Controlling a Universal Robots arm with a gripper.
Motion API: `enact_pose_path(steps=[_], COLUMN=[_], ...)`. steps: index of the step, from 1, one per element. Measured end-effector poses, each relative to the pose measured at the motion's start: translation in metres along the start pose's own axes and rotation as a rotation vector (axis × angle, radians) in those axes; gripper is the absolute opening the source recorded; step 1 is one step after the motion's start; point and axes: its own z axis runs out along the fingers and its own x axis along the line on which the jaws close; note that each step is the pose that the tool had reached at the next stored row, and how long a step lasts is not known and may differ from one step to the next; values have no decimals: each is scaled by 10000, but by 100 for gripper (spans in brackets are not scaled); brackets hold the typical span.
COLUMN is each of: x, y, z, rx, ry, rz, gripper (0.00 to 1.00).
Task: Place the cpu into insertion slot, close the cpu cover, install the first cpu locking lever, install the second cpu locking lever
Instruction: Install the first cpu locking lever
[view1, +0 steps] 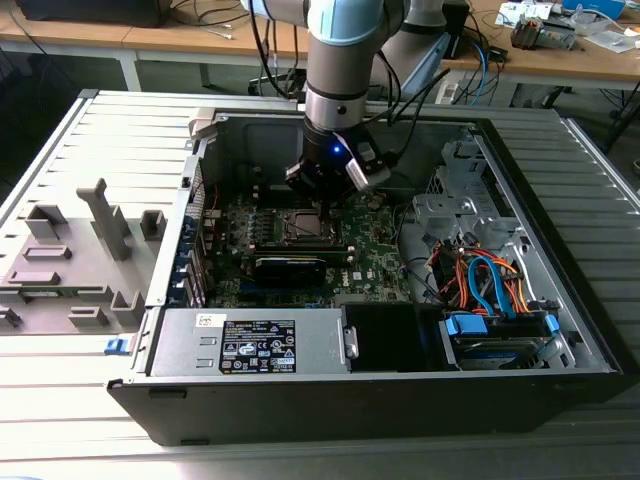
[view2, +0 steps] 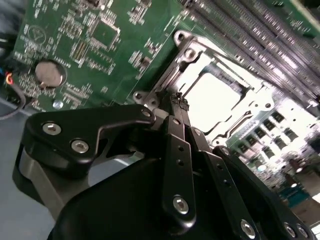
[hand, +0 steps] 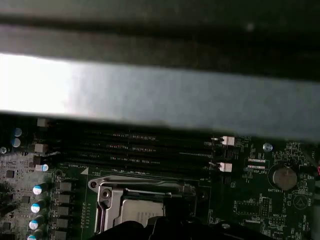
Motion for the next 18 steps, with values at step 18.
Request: enact_pose_path(steps=[18], x=[11], y=[-115], z=[-130], rx=[228], ry=[26], rz=[393], gripper=[11])
